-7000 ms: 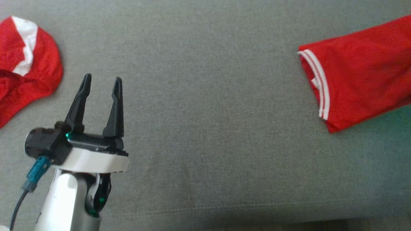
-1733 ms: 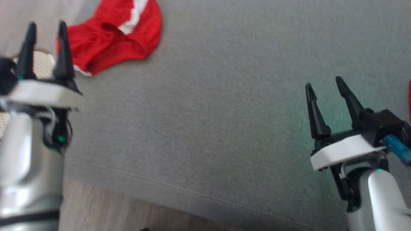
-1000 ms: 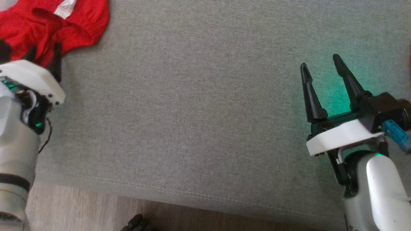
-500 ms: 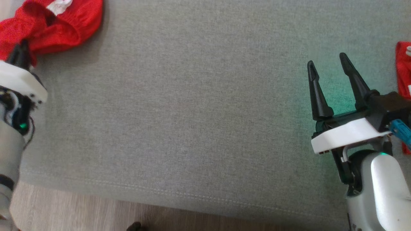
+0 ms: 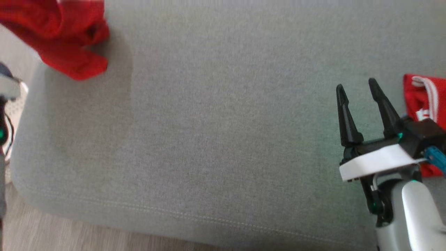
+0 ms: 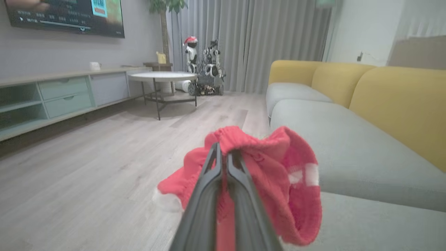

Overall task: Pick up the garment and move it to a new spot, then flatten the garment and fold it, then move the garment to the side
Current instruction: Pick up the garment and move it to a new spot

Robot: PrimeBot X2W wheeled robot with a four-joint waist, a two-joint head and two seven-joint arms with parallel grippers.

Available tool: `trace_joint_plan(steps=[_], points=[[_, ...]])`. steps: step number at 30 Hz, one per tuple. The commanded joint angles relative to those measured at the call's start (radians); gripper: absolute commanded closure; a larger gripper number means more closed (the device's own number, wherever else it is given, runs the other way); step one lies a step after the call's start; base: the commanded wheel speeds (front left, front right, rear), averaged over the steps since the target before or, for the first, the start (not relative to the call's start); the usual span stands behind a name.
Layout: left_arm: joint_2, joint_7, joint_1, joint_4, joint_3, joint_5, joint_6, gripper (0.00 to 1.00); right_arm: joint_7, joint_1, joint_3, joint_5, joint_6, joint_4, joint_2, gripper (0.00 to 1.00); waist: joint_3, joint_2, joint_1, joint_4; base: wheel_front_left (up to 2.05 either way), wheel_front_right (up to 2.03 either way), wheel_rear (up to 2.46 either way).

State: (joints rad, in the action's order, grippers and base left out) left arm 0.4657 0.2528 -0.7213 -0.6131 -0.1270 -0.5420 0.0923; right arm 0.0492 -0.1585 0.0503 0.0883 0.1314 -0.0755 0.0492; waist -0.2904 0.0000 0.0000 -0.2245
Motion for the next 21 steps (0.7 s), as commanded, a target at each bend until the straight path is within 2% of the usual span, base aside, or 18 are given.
trace_joint_plan(steps=[1, 7, 10, 15, 21], points=[[0.044, 0.009, 0.019, 0.081, 0.069, 0.025, -0.010, 1.00, -0.013, 0.004, 0.017, 0.012, -0.001, -0.028, 0.001, 0.00, 0.049, 0.0000, 0.0000, 0.008, 0.00, 0.00, 0.00], [-0.001, 0.009, 0.243, 0.335, 0.179, 0.089, -0.032, 1.00, -0.033, 0.055, 0.007, 0.042, -0.001, -0.013, 0.001, 0.00, 0.125, 0.0000, 0.0000, 0.031, 0.00, 0.00, 0.00], [-0.036, 0.009, 0.401, 0.503, 0.202, 0.114, -0.065, 1.00, -0.042, 0.095, -0.007, 0.060, -0.001, -0.008, 0.001, 0.00, 0.164, 0.0000, 0.0000, 0.043, 0.00, 0.00, 0.00], [-0.070, -0.009, 0.549, 0.658, 0.196, 0.111, -0.094, 1.00, -0.049, 0.126, -0.006, 0.081, -0.001, -0.005, 0.001, 0.00, 0.189, 0.0000, 0.0000, 0.071, 0.00, 0.00, 0.00], [-0.113, -0.059, 0.618, 0.762, 0.113, 0.127, -0.102, 1.00, -0.049, 0.134, 0.009, 0.097, -0.001, -0.012, 0.001, 0.00, 0.187, 0.0000, 0.0000, 0.125, 0.00, 0.00, 0.00]])
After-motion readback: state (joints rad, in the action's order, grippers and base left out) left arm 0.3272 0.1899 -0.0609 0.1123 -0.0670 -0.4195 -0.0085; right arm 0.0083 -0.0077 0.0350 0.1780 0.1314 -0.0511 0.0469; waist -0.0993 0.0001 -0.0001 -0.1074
